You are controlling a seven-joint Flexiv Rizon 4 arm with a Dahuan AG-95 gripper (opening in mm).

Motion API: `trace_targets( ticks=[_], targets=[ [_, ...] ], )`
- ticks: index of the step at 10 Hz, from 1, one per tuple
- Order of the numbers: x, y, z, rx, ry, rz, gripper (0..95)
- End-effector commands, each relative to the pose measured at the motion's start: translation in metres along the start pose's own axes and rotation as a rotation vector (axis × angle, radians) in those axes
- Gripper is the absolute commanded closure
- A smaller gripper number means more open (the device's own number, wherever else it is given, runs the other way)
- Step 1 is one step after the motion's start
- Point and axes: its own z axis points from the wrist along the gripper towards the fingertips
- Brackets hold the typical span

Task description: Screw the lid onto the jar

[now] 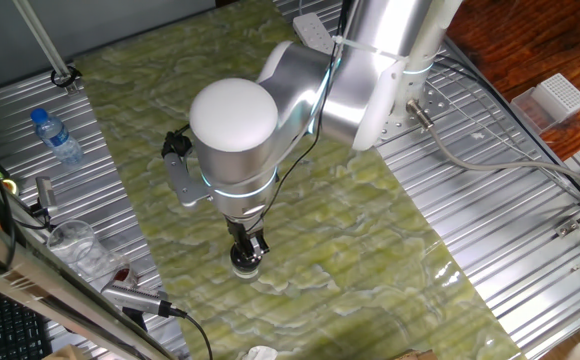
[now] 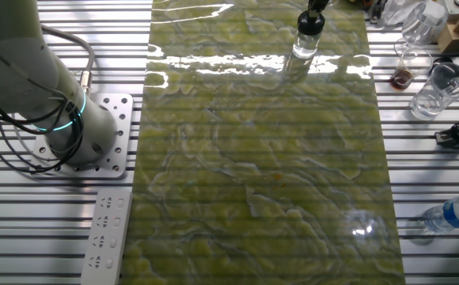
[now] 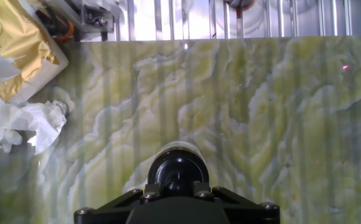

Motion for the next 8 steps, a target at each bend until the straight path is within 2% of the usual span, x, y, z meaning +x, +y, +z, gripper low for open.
trace_targets(
  ticks=[1,8],
  targets=[
    [-0.0019,0.0015,-0.0007,0.001,0.012,0.008,95.0],
    [-0.0024,-0.0001,0.0052,0.004,0.004,0.010,95.0]
  ],
)
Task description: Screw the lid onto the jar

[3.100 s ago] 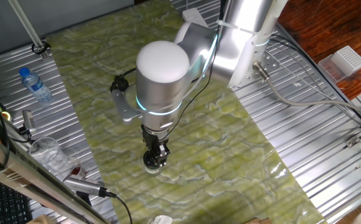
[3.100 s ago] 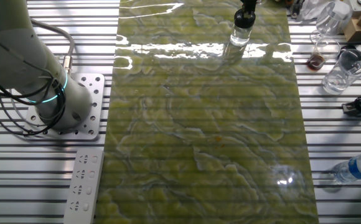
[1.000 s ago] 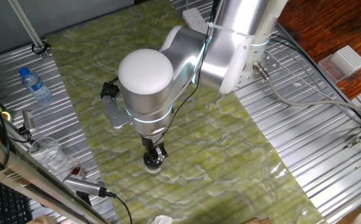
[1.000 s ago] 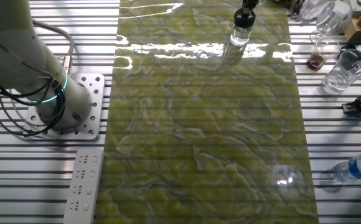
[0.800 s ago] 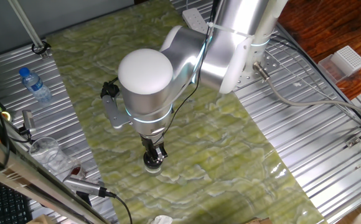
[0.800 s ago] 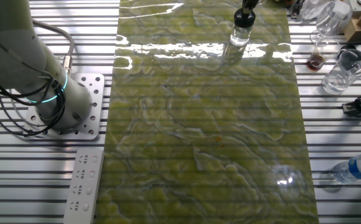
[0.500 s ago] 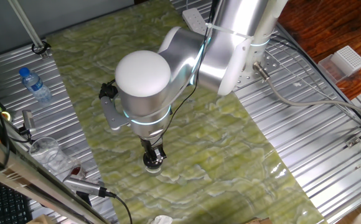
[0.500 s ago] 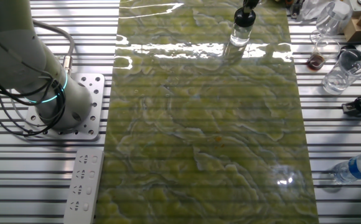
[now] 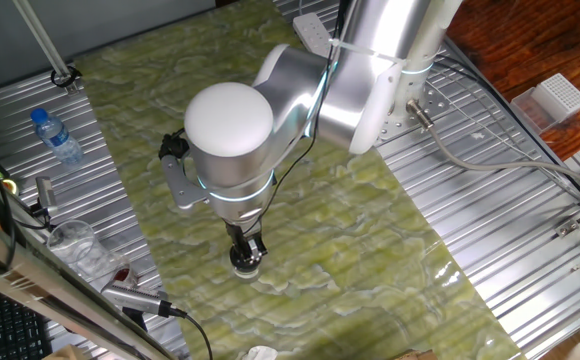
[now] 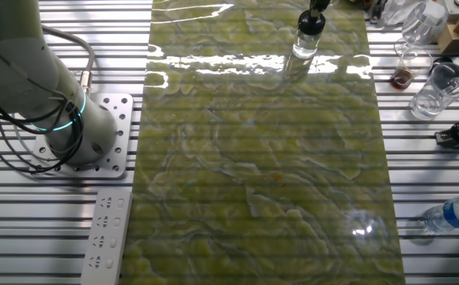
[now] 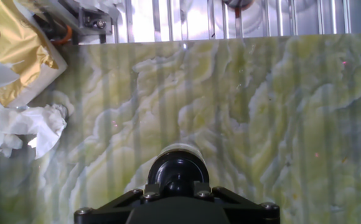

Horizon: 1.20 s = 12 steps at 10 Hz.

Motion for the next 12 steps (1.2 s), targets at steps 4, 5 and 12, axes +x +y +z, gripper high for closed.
trace_targets(
  ticks=[4,5,12],
  targets=[
    [-0.0005,-0.0009,0.0013,0.010,-0.006,0.016,95.0],
    [-0.0005,-0.0009,0.0014,0.037,-0.008,0.026,95.0],
    [-0.0005,-0.0009,0.0004,0.037,-0.012,0.213,95.0]
  ],
)
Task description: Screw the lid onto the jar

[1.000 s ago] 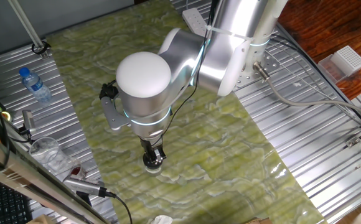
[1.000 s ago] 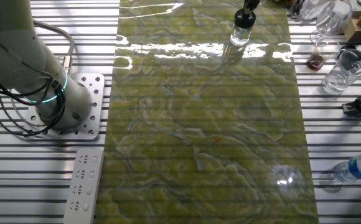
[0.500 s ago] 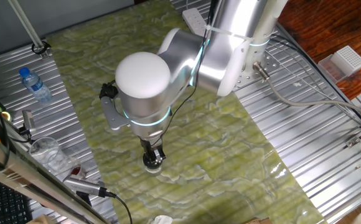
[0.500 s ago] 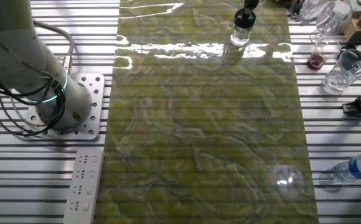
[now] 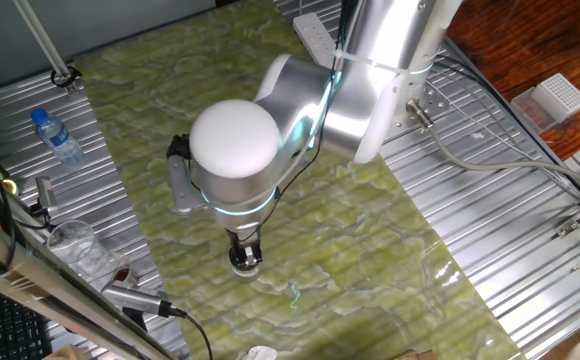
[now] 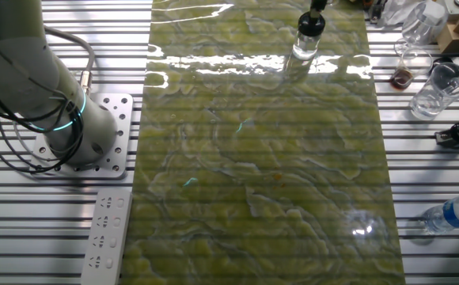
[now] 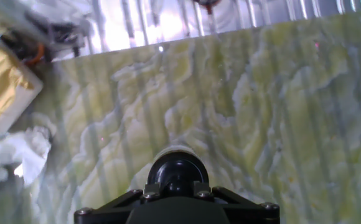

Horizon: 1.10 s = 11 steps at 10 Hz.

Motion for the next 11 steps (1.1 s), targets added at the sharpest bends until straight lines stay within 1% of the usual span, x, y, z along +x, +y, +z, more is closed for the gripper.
trace_targets(
  ticks=[1,3,4,5,7,10,11],
  targets=[
    [0.0013,-0.0015,0.0000,-0.007,-0.028,0.020,95.0],
    [0.0015,-0.0017,0.0001,-0.015,-0.072,0.021,95.0],
    [0.0019,-0.0020,0.0006,-0.015,-0.078,0.021,95.0],
    [0.0019,-0.0020,0.0006,-0.017,-0.077,0.020,95.0],
    [0.0019,-0.0020,0.0005,-0.034,-0.076,0.001,95.0],
    [0.0019,-0.0019,0.0004,-0.030,-0.074,-0.013,95.0],
    [0.0019,-0.0020,0.0004,-0.028,-0.071,-0.014,76.0]
  ],
)
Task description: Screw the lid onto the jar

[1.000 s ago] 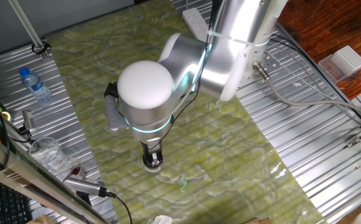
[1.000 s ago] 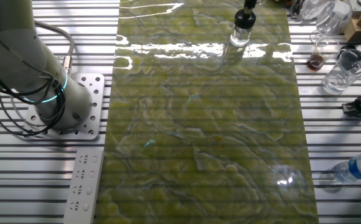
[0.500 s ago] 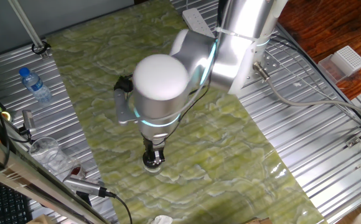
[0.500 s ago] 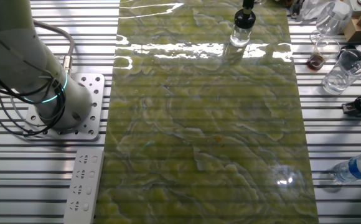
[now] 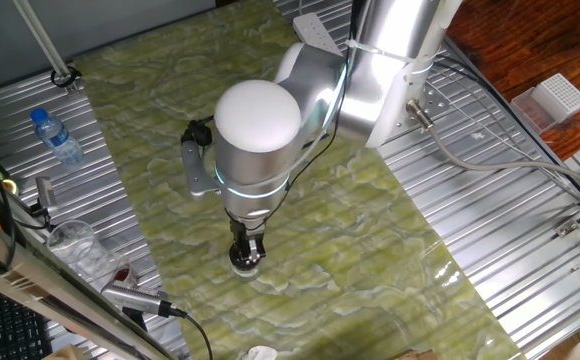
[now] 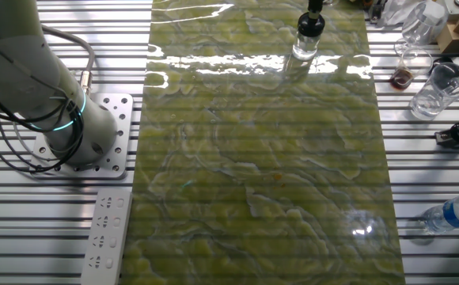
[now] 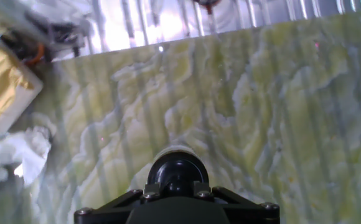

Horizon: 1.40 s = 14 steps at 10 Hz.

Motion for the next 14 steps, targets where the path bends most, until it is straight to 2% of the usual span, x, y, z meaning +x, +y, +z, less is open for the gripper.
trace_targets(
  ticks=[1,3,5,7,9,10,11,12,14],
  targets=[
    [0.0001,0.0001,0.0005,-0.004,0.006,-0.004,57.0],
    [0.0001,0.0001,0.0006,-0.009,0.008,-0.009,19.0],
    [0.0003,0.0000,0.0013,-0.010,0.007,-0.018,19.0],
    [0.0003,0.0000,0.0013,-0.008,0.004,-0.094,19.0],
    [0.0003,0.0000,0.0012,0.001,-0.001,-0.299,19.0],
    [0.0003,0.0000,0.0010,0.006,-0.007,-0.437,38.0],
    [0.0003,0.0000,0.0009,0.005,-0.007,-0.524,38.0],
    [0.0003,0.0000,0.0009,0.012,-0.006,-0.656,38.0],
    [0.0003,0.0000,0.0009,0.021,-0.005,-0.821,38.0]
  ],
)
